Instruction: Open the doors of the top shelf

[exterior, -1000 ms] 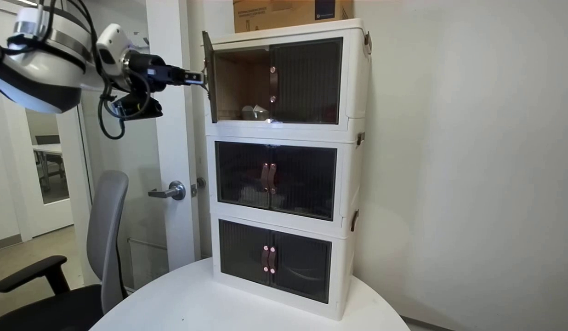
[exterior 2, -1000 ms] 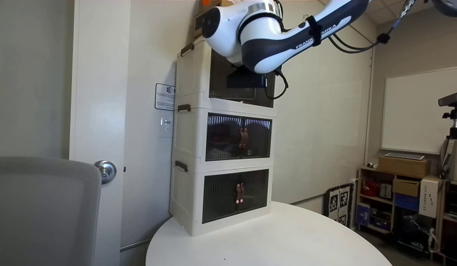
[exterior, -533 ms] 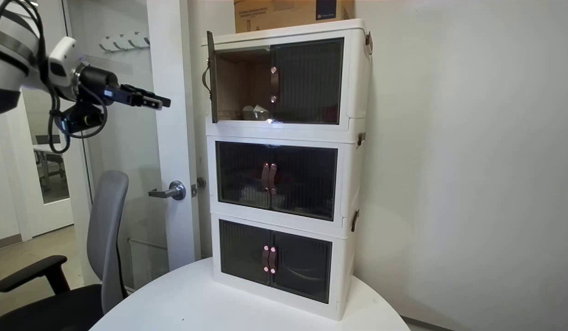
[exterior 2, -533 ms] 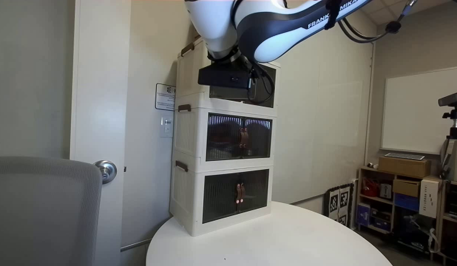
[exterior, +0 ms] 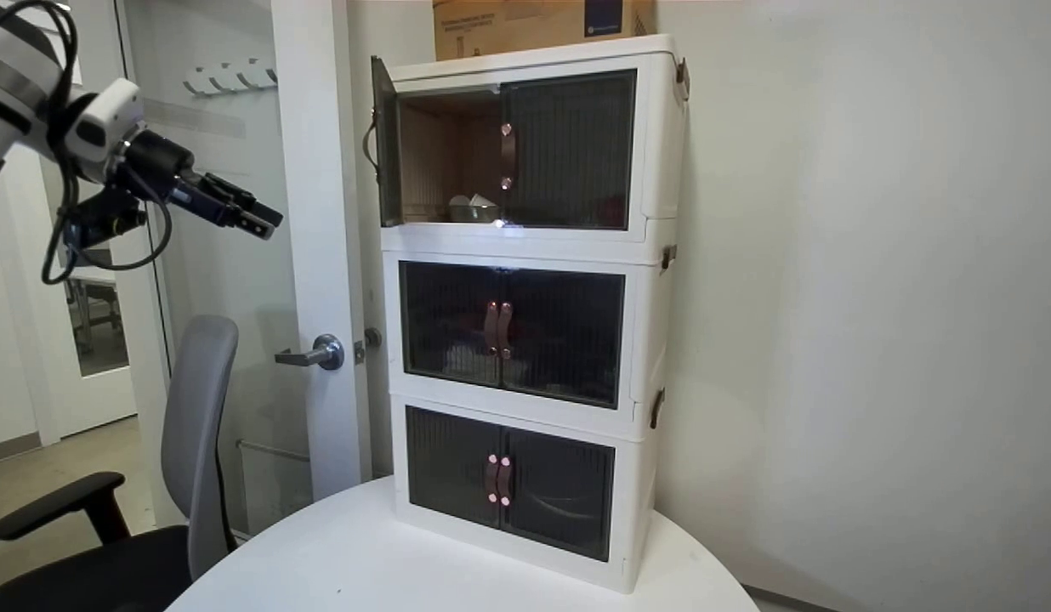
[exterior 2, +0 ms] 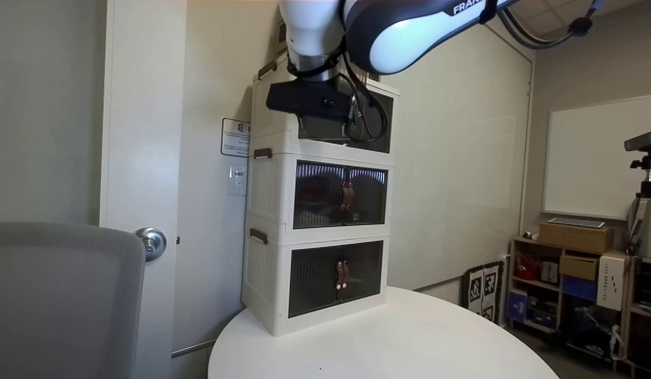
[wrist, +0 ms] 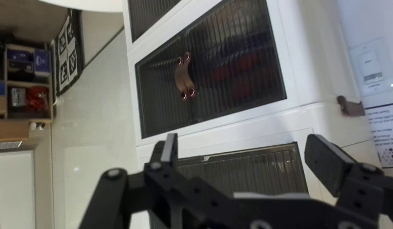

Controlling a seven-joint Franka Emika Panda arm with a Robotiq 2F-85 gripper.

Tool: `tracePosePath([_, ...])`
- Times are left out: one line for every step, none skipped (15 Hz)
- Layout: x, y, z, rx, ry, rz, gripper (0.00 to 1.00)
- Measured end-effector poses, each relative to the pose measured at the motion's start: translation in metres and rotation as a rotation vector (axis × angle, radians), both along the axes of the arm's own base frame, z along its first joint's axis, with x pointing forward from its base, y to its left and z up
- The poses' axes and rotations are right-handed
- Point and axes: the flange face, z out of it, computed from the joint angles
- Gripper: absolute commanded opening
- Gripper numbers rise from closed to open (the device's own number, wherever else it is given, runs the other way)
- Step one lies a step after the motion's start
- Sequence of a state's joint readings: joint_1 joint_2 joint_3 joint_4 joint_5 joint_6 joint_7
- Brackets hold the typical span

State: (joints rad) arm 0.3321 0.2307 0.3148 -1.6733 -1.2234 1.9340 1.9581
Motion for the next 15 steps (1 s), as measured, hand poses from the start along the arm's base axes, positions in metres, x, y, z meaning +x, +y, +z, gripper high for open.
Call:
tracePosePath([0.001,-0.005,0.008,0.039,0.034,0.027,1.00])
tracePosePath([0.002,-0.012,0.018,0.076,0.067,0.056,1.00])
tracePosePath([0.004,-0.020,0.029,0.114,0.097,0.087,1.00])
tracePosePath([0.005,-0.030,0.042,0.152,0.127,0.119,1.00])
tracePosePath([0.006,-0.041,0.054,0.191,0.155,0.151,1.00])
tracePosePath([0.008,-0.051,0.064,0.229,0.184,0.180,1.00])
tracePosePath([0.010,-0.062,0.073,0.265,0.218,0.207,1.00])
tracePosePath([0.014,-0.073,0.078,0.300,0.252,0.230,1.00])
tracePosePath([0.018,-0.086,0.080,0.333,0.292,0.250,1.00])
tracePosePath([0.023,-0.099,0.081,0.367,0.333,0.268,1.00])
tracePosePath([0.028,-0.111,0.080,0.402,0.372,0.289,1.00])
tracePosePath([0.033,-0.123,0.081,0.436,0.412,0.309,1.00])
tracePosePath([0.038,-0.135,0.082,0.468,0.457,0.329,1.00])
tracePosePath([0.043,-0.146,0.083,0.494,0.507,0.347,1.00])
tracePosePath([0.046,-0.154,0.084,0.514,0.562,0.361,1.00])
